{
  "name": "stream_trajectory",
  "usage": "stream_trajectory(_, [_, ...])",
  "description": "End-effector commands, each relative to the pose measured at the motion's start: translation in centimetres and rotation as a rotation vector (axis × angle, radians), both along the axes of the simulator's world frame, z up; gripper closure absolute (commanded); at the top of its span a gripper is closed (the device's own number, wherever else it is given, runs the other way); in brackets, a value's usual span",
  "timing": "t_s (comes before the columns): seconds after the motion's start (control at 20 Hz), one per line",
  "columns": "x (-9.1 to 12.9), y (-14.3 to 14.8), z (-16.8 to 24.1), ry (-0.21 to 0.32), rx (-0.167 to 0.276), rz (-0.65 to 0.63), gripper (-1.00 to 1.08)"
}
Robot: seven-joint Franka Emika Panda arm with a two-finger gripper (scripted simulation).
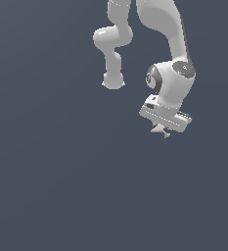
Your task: Pick up the object and move it to a goal position.
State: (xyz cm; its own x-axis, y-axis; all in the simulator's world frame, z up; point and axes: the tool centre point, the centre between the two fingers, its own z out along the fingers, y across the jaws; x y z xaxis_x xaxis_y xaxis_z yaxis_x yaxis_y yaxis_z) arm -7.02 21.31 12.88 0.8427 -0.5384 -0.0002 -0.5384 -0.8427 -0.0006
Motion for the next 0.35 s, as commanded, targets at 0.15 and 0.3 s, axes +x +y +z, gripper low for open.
stream_trajectory(0.15, [-0.98,0.66,0.60,0.000,-0.001,-0.001,1.08])
stream_trajectory(0.3, [-0.93,0.70,0.61,0.000,-0.001,-0.001,1.08])
